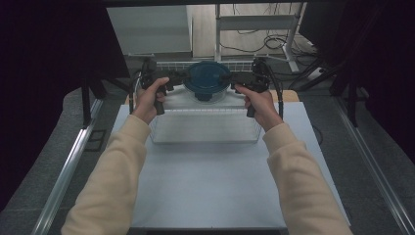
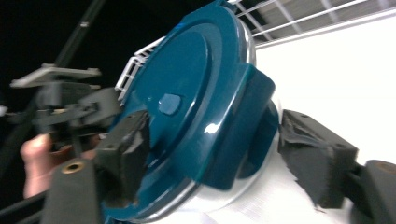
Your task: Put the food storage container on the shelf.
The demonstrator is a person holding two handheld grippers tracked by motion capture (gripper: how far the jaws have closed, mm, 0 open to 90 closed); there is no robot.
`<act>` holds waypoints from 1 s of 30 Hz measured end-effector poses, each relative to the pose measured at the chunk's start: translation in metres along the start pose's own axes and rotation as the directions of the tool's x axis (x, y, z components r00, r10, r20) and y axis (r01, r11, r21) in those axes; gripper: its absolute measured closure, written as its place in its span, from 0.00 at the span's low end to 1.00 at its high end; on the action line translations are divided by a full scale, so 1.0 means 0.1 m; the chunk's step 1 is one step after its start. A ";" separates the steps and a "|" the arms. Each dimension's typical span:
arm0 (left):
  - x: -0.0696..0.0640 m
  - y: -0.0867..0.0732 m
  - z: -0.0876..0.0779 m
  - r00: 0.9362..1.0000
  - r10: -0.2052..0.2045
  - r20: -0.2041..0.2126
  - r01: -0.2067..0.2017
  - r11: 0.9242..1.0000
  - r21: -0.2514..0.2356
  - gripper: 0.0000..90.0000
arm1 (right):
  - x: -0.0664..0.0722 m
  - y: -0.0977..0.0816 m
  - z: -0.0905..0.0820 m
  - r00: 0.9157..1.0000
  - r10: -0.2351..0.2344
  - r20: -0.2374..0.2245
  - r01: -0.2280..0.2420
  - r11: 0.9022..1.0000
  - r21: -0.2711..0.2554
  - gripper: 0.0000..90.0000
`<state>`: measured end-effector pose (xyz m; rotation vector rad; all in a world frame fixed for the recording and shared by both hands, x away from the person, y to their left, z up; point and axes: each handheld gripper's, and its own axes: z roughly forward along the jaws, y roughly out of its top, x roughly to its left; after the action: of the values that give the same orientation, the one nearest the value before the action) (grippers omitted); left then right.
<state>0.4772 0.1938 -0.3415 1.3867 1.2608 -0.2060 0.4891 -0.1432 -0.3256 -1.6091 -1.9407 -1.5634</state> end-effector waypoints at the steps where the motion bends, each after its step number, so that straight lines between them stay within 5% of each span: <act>1: -0.03 -0.01 -0.05 1.000 0.021 -0.016 -0.021 1.000 -0.008 0.32 | 0.02 -0.02 -0.02 1.000 -0.009 0.010 0.009 1.000 -0.002 0.20; 4: -0.10 -0.03 -0.15 0.997 0.073 -0.037 -0.073 0.997 -0.012 0.29 | 0.10 -0.08 -0.10 0.995 -0.069 0.066 0.070 0.998 -0.003 0.16; 5: -0.18 -0.10 -0.25 0.990 0.131 -0.057 -0.133 0.991 -0.015 0.29 | 0.14 -0.12 -0.15 0.991 -0.104 0.087 0.105 0.994 -0.004 0.15; 6: -0.18 -0.10 -0.25 0.990 0.131 -0.057 -0.133 0.991 -0.015 0.29 | 0.16 -0.14 -0.19 0.986 -0.129 0.108 0.130 0.991 -0.011 0.14; 7: -0.23 -0.17 -0.33 0.983 0.171 -0.065 -0.172 0.985 -0.015 0.28 | 0.18 -0.16 -0.24 0.981 -0.154 0.119 0.158 0.987 -0.022 0.14; 13: -0.33 -0.34 -0.49 0.965 0.247 -0.089 -0.250 0.968 -0.019 0.28 | 0.27 -0.25 -0.44 0.966 -0.249 0.068 0.252 0.967 -0.031 0.15; 14: -0.35 -0.39 -0.52 0.962 0.260 -0.089 -0.262 0.965 -0.020 0.28 | 0.31 -0.29 -0.49 0.954 -0.293 0.063 0.295 0.955 -0.029 0.16; 17: -0.37 -0.44 -0.55 0.958 0.275 -0.082 -0.277 0.961 -0.015 0.27 | 0.36 -0.34 -0.53 0.943 -0.325 0.065 0.327 0.945 -0.026 0.16; 18: -0.39 -0.47 -0.55 0.956 0.281 -0.082 -0.283 0.959 -0.012 0.27 | 0.41 -0.41 -0.56 0.928 -0.367 0.071 0.369 0.929 -0.019 0.16; 21: -0.46 -0.56 -0.59 0.945 0.317 -0.085 -0.319 0.948 -0.005 0.27 | 0.45 -0.49 -0.61 0.910 -0.408 0.081 0.410 0.912 -0.011 0.16; 23: -0.51 -0.64 -0.62 0.931 0.352 -0.098 -0.353 0.935 0.003 0.27 | 0.46 -0.54 -0.66 0.900 -0.428 0.084 0.431 0.902 -0.018 0.16; 24: -0.51 -0.64 -0.62 0.931 0.352 -0.098 -0.353 0.935 0.003 0.27 | 0.46 -0.57 -0.68 0.896 -0.436 0.082 0.439 0.898 -0.025 0.16; 25: -0.55 -0.72 -0.65 0.919 0.379 -0.110 -0.380 0.925 0.015 0.26 | 0.45 -0.59 -0.70 0.894 -0.440 0.082 0.444 0.896 -0.028 0.16; 26: -0.55 -0.72 -0.65 0.919 0.379 -0.110 -0.380 0.925 0.015 0.26 | 0.45 -0.59 -0.70 0.894 -0.440 0.082 0.444 0.896 -0.028 0.16; 27: -0.58 -0.83 -0.69 0.908 0.402 -0.122 -0.402 0.915 0.021 0.26 | 0.42 -0.67 -0.75 0.891 -0.446 0.087 0.450 0.892 -0.038 0.16; 30: -0.59 -0.96 -0.76 0.900 0.417 -0.127 -0.417 0.908 0.029 0.26 | 0.35 -0.81 -0.81 0.887 -0.453 0.091 0.458 0.888 -0.043 0.16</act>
<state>0.3421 0.1957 -0.3336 1.6570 1.0350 0.1845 0.3741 -0.1743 -0.3146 -1.3102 -2.4736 -1.7547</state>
